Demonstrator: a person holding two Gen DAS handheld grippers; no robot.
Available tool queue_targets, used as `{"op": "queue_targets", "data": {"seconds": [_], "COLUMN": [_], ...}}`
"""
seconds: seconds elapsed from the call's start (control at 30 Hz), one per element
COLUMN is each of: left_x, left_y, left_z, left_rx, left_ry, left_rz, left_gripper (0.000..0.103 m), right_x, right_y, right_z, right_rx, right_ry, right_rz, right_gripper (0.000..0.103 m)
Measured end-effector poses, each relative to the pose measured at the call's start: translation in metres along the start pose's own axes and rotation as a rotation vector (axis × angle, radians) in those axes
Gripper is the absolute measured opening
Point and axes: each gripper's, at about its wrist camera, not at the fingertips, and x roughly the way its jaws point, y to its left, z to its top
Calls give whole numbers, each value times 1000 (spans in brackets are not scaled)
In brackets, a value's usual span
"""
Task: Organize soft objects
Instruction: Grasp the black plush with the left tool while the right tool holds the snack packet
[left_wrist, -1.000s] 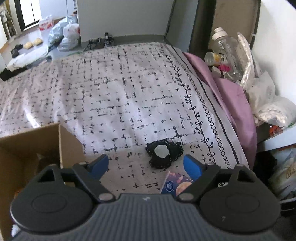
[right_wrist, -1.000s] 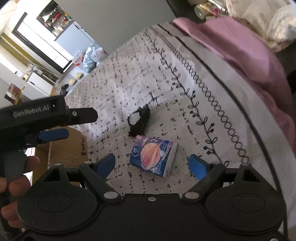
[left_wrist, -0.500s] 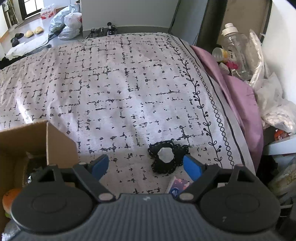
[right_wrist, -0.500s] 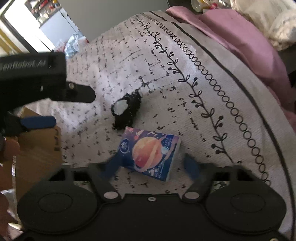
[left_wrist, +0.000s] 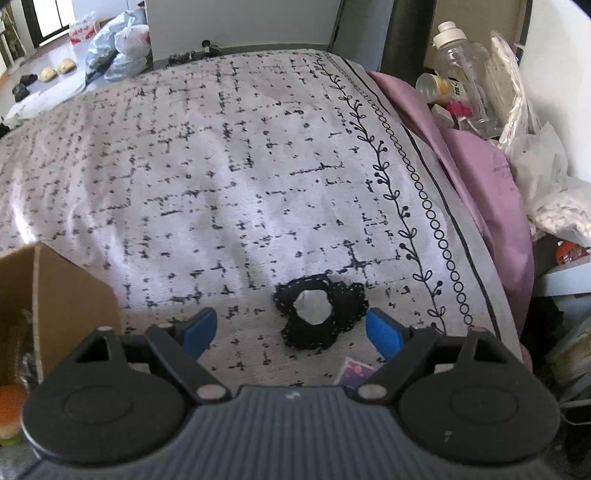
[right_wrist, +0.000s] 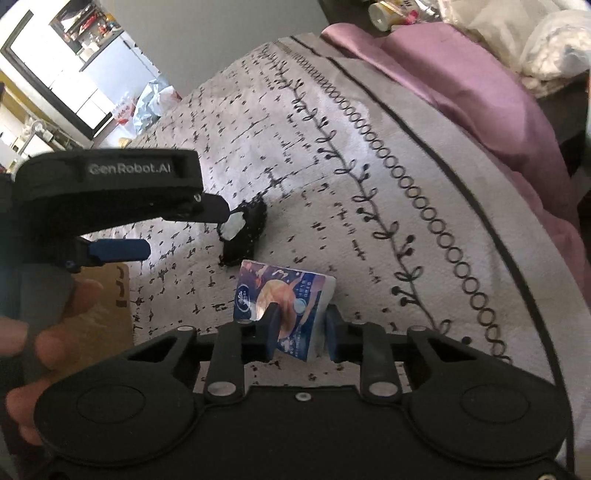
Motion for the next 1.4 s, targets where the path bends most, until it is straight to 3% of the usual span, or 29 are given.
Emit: {"op": "queue_targets", "data": {"seconds": [0.33,0.5,0.6,0.67,0.7,0.73,0.77,0.83,1.0,1.4], "left_x": [28,46,55,58,60,60,59,56,44,-1], "left_y": [-4,-6,-9,-13,-13,-12,-10,-9,-5,6], "left_z": [4,6,2,-1,-2,-1,0,3,3,-2], "left_rx": [-45,-48,-15,20,25,15,0,-7,-3,-15], "left_ry": [55,68,58,18,4,-9,-23,-32,-44,-58], "left_rz": [-37,-23,23,44,52,52,49,31,-3,-83], "left_gripper": [91,91,91,86,78,62,54,28,21,20], "right_x": [-7,-3,-1,0,1,1,2,3,-4,-28], "right_y": [-24,-26,-31,-35,-34,-31,-29,-26,-30,-18], "right_z": [6,7,2,-1,-1,-1,-3,-3,-2,-9], "right_rx": [33,30,36,71,79,81,74,67,79,70], "right_ry": [-19,-11,-32,-46,-52,-59,-64,-70,-66,-97], "right_rz": [-16,-11,30,37,35,33,30,29,38,28], "right_gripper": [25,25,25,25,25,25,25,25,25,20]}}
